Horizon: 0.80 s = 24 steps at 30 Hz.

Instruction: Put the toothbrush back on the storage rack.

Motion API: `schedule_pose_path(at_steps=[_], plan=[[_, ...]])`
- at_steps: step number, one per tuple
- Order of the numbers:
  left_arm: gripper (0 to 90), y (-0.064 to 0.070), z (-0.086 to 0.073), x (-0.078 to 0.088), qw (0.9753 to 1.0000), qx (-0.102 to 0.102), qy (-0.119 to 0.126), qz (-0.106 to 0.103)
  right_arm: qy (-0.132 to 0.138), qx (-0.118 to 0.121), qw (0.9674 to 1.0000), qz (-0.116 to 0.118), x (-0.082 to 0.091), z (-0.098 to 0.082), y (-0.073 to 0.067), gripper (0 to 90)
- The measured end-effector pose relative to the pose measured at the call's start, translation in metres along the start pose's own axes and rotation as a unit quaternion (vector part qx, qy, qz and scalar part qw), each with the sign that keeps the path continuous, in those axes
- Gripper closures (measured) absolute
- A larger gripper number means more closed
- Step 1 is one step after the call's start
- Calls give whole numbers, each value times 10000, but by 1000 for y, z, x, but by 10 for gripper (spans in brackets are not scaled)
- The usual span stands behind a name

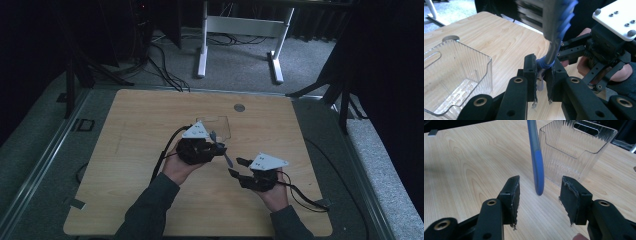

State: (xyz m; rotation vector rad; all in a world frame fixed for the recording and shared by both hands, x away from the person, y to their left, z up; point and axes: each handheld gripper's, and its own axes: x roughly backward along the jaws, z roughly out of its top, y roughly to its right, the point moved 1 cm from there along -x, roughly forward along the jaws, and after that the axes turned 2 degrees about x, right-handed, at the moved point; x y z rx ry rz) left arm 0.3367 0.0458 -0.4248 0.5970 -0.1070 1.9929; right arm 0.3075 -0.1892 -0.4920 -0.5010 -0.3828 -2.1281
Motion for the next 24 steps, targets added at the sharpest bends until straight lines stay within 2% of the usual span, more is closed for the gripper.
schedule_pose_path(at_steps=[24], plan=[[796,-4,9,9,9990,-59,255,362,-16,-59,10000,17,1,-4,1,494]])
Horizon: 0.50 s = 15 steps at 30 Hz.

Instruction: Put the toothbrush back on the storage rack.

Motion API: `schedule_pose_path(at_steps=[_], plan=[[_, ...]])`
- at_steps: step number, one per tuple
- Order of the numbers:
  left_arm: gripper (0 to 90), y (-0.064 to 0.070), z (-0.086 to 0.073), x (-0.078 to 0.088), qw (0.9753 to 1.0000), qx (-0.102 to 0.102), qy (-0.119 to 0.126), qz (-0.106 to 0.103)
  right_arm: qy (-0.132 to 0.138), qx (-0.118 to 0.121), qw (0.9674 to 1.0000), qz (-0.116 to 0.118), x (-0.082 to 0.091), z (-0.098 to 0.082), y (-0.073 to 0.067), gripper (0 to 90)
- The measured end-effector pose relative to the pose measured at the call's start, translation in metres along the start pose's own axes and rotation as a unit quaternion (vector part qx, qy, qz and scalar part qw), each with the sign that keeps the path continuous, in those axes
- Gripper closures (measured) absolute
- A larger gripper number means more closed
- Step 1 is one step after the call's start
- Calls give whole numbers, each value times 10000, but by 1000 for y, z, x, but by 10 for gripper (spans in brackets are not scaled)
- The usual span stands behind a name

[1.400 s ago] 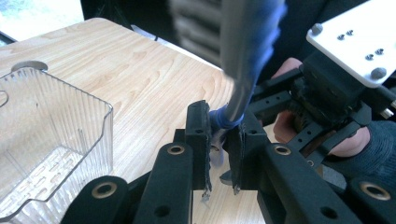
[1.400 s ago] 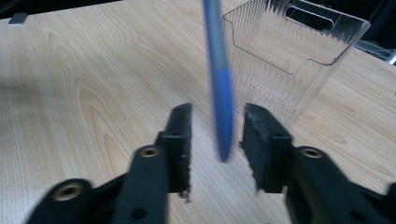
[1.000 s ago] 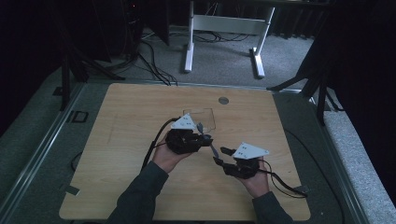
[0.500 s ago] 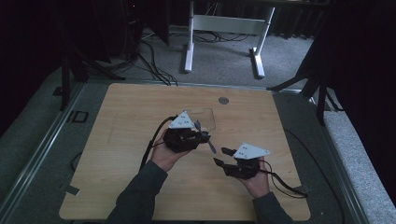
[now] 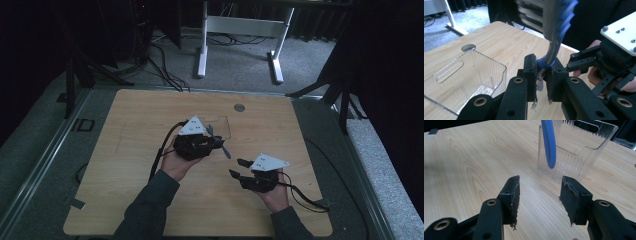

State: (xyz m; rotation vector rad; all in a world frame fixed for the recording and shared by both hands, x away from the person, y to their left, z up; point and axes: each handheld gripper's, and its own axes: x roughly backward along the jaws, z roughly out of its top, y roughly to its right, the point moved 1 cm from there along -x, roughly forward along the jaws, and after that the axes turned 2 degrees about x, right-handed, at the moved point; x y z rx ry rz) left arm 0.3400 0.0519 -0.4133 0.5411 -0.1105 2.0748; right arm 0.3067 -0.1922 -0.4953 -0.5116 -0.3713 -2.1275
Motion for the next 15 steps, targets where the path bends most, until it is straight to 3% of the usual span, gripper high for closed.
schedule_pose_path(at_steps=[15], plan=[[797,-3,3,2,9997,-59,91,227,12,-12,10000,-36,0,-2,2,496]])
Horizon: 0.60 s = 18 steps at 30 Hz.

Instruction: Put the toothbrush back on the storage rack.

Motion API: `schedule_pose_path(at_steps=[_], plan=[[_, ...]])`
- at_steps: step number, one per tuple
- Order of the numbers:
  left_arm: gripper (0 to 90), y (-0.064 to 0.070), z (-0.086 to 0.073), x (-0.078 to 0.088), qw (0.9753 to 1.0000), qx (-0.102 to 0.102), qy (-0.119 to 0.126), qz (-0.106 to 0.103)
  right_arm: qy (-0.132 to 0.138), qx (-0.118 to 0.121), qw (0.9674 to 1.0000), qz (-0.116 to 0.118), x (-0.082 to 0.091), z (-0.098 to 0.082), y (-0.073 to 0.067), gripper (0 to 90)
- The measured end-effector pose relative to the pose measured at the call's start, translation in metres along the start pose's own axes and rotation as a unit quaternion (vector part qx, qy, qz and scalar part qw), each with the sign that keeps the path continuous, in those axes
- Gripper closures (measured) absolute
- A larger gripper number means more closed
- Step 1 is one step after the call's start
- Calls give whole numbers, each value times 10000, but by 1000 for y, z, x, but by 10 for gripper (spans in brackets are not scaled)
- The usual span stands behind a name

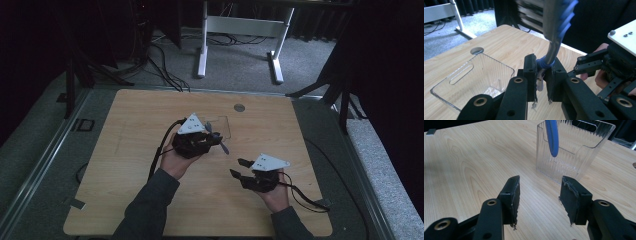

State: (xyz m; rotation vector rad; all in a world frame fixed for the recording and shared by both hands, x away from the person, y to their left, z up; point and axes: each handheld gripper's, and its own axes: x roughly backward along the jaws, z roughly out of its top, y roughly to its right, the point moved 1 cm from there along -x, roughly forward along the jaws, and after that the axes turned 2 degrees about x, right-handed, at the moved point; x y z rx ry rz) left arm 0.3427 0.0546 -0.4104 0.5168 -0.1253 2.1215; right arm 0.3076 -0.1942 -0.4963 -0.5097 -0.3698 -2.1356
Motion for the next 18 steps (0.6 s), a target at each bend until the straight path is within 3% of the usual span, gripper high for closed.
schedule_pose_path(at_steps=[18], plan=[[797,-4,-1,-5,9999,-22,97,122,-50,23,10000,23,0,-1,1,486]])
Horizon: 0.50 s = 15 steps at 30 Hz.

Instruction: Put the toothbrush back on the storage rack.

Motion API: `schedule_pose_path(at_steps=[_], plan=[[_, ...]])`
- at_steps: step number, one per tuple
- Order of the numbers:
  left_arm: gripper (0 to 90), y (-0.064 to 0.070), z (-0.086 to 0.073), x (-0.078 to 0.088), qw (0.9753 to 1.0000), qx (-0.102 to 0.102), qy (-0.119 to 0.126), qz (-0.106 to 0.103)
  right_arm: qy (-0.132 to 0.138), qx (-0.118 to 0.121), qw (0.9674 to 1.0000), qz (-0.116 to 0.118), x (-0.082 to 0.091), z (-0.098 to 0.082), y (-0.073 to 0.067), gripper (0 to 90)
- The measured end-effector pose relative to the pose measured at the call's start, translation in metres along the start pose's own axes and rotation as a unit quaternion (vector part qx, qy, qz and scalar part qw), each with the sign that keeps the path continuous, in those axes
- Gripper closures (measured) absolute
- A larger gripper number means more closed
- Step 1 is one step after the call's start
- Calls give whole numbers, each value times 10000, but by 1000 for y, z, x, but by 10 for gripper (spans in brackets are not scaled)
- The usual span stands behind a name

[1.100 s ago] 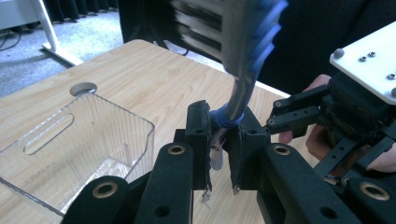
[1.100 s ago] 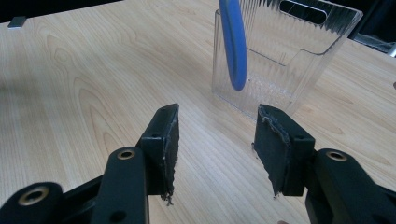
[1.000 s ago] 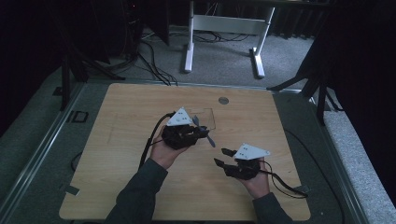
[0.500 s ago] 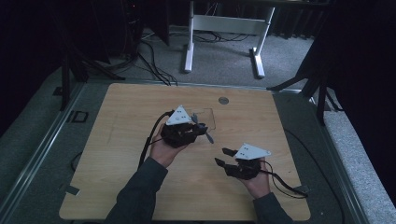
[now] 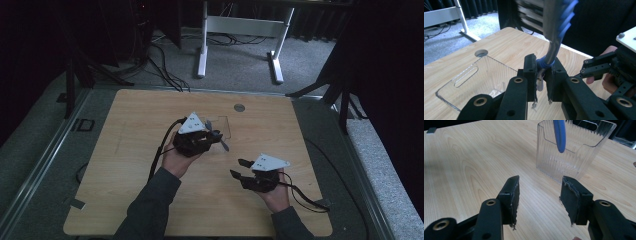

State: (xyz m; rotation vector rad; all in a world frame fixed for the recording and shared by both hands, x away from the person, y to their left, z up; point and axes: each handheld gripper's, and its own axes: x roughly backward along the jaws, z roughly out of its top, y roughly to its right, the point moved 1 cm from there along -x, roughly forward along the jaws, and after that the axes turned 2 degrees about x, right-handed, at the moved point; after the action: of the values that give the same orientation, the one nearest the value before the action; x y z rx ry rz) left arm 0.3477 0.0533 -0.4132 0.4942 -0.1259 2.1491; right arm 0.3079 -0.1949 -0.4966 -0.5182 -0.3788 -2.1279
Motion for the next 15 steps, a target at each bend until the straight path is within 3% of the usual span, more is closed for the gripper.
schedule_pose_path(at_steps=[15], plan=[[797,-7,0,-1,9999,137,15,52,-65,1,10000,31,-1,-1,0,482]])
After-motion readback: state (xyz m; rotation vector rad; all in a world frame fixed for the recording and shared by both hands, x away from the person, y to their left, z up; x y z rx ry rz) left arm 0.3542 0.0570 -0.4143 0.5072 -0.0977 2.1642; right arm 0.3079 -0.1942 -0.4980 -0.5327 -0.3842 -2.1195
